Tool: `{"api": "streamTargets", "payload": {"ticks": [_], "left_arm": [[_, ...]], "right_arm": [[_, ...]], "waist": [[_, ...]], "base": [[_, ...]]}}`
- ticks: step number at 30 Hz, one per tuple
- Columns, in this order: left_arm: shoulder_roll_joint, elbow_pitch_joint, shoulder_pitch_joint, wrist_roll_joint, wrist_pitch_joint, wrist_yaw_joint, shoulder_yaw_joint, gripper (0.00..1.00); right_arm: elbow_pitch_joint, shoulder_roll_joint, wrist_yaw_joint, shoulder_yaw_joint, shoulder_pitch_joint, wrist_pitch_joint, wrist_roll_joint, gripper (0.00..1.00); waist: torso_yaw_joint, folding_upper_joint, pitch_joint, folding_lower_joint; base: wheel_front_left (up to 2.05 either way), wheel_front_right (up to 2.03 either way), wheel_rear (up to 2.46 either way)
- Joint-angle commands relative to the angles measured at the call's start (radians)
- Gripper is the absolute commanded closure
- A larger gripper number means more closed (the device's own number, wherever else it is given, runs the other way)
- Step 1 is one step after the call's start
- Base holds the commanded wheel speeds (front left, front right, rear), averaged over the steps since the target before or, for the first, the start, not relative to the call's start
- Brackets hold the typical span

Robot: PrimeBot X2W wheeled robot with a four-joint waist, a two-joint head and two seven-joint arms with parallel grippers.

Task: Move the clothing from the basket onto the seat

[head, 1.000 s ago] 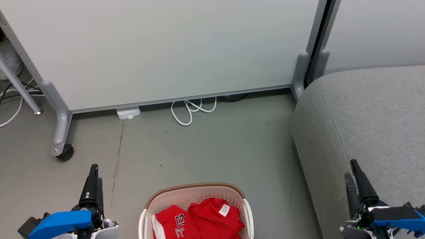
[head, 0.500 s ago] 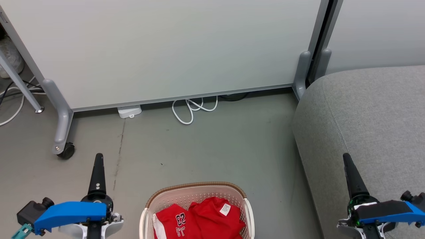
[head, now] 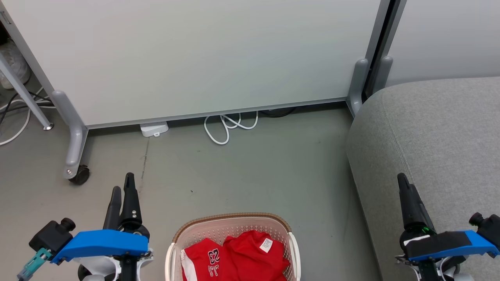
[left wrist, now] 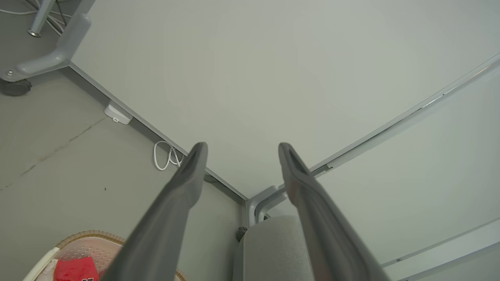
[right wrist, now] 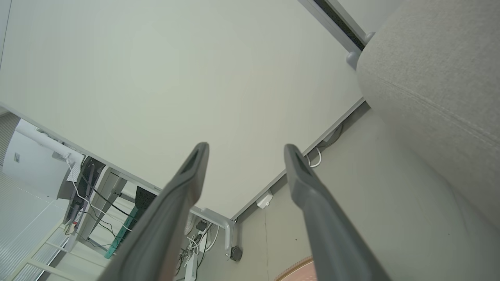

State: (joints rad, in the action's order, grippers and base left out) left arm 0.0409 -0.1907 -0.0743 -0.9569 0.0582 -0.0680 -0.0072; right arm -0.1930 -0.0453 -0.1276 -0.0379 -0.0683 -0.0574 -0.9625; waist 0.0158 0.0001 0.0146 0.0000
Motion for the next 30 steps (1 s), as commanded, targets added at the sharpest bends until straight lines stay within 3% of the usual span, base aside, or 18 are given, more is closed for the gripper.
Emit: {"api": "streamTargets", "payload": {"ticks": [1,30], "left_arm": [[0.009,0.017,-0.031,0.036,0.010,0.004,-0.005,0.00],[0.010,0.015,-0.044,0.433,0.097,0.028,-0.084,0.00]], "right_arm": [[0.017,-0.005,-0.003,0.003,-0.024,-0.011,0.035,0.00],[0.037,-0.006,-0.003,0.043,-0.026,-0.097,0.398,0.00]], "waist": [[0.001,-0.0001,0.000,0.0000],[0.016,-0.0001,0.005,0.0000]], "base": [[0.00,0.00,0.00],[0.00,0.00,0.00]]}}
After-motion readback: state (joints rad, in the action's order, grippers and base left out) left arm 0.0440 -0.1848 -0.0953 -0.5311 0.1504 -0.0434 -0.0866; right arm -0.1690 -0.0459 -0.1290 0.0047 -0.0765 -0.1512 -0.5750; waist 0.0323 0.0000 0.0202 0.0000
